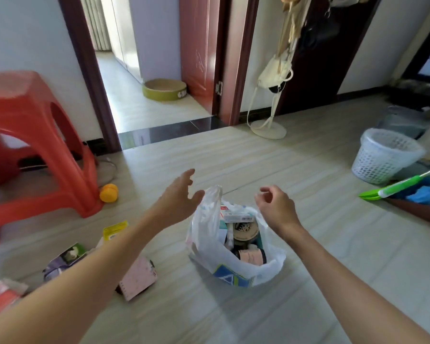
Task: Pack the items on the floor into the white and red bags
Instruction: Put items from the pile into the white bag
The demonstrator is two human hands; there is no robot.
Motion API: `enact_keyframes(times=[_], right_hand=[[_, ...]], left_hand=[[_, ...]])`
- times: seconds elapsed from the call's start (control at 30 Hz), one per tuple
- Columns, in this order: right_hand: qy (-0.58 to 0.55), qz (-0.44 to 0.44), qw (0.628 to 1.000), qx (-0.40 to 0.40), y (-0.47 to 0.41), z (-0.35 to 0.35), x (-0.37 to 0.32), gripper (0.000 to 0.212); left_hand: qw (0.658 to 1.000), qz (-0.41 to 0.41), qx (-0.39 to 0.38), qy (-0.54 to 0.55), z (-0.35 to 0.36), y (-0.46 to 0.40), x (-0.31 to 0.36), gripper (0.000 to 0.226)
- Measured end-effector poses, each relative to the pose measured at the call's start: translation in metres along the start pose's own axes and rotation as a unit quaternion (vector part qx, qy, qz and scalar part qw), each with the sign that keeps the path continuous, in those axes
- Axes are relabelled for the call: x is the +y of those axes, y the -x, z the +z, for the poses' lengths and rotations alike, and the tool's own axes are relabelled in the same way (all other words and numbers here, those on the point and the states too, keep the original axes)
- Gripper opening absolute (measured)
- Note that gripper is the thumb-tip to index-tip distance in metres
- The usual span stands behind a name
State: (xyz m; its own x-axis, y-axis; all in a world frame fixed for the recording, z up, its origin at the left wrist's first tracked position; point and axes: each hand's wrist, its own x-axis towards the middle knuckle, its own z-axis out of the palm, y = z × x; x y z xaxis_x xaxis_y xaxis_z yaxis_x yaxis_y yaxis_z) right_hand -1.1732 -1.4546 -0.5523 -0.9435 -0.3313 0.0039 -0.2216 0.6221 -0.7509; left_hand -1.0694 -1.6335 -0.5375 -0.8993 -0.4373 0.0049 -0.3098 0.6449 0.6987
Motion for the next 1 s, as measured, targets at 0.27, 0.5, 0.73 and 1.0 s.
enact_keyframes(times=[0.27, 0.5, 0.73, 1.0], right_hand=[[0.071, -0.227, 0.966, -0.1, 0.113, 0.0, -0.096, 0.059], [0.05, -0.425, 0.895, -0.125, 0.189, 0.037, -0.176, 0.06], [0.043, -0.498, 0.836, -0.225, 0.234, 0.103, -0.227, 0.062], [0.062, -0.518, 0.761, -0.385, 0.321, 0.18, -0.249, 0.06]], left_hand=[[0.952, 0.128, 0.08, -0.268, -0.114, 0.149, 0.003, 0.063], [0.919, 0.027, 0.149, -0.365, -0.181, 0.247, -0.011, 0.063], [0.906, -0.093, 0.205, -0.358, -0.228, 0.322, -0.057, 0.059], [0.905, -0.252, 0.239, -0.244, -0.24, 0.431, -0.118, 0.05]])
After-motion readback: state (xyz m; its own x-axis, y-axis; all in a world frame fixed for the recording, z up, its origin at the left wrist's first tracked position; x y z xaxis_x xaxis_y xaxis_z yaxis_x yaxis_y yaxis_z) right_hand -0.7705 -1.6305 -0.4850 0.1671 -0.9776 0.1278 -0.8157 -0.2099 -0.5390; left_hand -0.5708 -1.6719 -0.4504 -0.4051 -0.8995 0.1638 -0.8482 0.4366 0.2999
